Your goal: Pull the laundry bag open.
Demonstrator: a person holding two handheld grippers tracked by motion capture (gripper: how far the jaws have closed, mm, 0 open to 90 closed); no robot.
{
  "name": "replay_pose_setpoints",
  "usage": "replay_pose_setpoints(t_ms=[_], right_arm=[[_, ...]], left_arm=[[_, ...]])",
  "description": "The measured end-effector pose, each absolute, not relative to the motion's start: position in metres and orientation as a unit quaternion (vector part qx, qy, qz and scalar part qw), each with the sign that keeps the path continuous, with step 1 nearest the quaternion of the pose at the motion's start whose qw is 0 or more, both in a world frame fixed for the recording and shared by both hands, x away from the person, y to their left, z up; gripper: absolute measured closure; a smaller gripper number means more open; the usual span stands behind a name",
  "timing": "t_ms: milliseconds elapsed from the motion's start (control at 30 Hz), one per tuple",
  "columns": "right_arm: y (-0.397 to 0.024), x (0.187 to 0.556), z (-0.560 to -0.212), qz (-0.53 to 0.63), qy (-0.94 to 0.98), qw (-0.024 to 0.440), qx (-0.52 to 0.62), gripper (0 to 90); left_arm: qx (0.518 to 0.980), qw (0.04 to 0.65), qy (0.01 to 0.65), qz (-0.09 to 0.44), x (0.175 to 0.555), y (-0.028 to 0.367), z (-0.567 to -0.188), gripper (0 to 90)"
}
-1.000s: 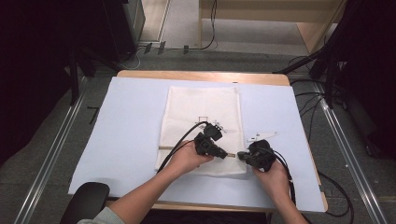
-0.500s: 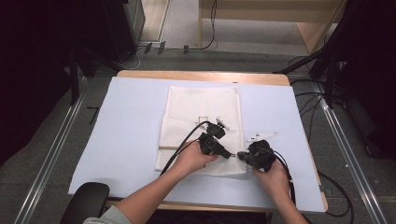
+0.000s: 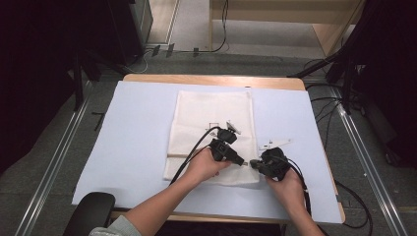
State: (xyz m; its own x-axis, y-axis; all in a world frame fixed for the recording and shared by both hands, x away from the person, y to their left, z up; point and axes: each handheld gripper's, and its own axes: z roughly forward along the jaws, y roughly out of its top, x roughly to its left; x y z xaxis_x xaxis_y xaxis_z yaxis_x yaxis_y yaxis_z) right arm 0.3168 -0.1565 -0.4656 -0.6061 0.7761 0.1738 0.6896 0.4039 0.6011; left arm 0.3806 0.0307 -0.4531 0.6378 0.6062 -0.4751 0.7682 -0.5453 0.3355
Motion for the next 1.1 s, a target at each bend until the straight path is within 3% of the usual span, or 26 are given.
replay_pose_setpoints(t_ms=[300, 1100], right_arm=[[-0.1566, 0.3169, -0.4656, 0.325, 0.835, 0.065, 0.440, 90.0], [-0.1543, 0.3140, -0.4660, 0.321, 0.833, 0.077, 0.444, 90.0]], left_arm=[[0.875, 0.261, 0.379, -0.150, 0.3782, 0.0217, -0.4533, 87.8], [0.896, 0.256, 0.345, -0.110, 0.3721, 0.0223, -0.4488, 89.3]])
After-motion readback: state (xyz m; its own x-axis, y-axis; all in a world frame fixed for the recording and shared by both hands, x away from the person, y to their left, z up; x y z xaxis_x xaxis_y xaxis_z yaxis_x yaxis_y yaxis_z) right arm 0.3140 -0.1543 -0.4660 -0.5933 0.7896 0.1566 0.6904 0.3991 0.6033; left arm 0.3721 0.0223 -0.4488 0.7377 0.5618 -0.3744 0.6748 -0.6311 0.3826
